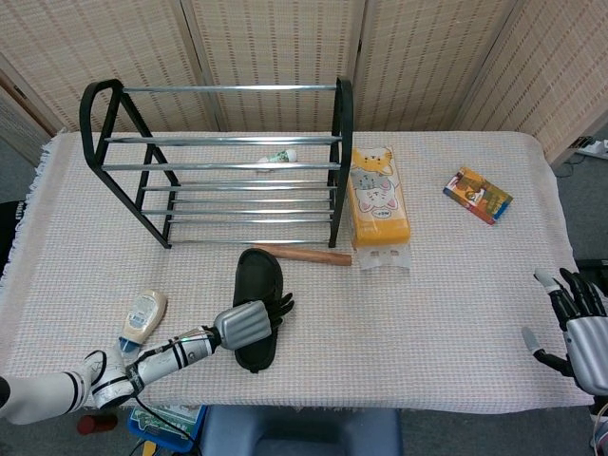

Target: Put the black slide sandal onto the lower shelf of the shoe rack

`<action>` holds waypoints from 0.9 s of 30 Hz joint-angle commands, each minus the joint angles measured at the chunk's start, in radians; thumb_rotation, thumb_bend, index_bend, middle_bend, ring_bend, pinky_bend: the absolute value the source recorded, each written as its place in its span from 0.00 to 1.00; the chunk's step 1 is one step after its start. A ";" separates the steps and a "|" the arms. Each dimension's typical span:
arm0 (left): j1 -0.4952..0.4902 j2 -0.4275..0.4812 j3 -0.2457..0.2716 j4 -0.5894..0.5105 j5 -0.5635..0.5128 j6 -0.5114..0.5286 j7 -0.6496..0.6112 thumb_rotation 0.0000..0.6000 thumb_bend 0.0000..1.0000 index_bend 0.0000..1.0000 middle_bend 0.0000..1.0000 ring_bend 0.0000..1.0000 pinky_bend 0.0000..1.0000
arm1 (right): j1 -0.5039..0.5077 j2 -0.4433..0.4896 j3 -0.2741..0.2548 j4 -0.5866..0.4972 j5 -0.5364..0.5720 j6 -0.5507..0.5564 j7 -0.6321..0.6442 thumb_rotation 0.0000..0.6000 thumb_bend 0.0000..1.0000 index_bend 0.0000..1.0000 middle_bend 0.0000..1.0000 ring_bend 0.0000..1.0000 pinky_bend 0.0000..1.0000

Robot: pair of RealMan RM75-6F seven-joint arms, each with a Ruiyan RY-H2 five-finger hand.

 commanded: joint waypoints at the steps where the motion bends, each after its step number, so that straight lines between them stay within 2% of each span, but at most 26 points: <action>1: -0.014 -0.008 0.008 0.011 0.009 0.005 -0.034 1.00 0.12 0.36 0.18 0.11 0.25 | 0.000 -0.001 0.001 0.002 0.001 0.000 0.002 1.00 0.37 0.00 0.15 0.05 0.01; 7: -0.031 -0.018 0.027 0.042 0.040 0.047 -0.117 1.00 0.12 0.46 0.30 0.22 0.28 | -0.001 -0.002 0.003 0.007 0.002 0.003 0.008 1.00 0.37 0.00 0.15 0.05 0.01; 17: -0.014 0.019 0.023 -0.003 0.024 0.096 -0.130 1.00 0.12 0.49 0.37 0.30 0.32 | -0.004 -0.005 0.005 0.012 0.002 0.008 0.016 1.00 0.37 0.00 0.15 0.05 0.01; 27: 0.031 0.107 0.000 -0.115 0.001 0.167 -0.064 1.00 0.12 0.49 0.38 0.30 0.32 | -0.007 -0.004 0.005 0.011 -0.011 0.020 0.017 1.00 0.37 0.00 0.15 0.05 0.01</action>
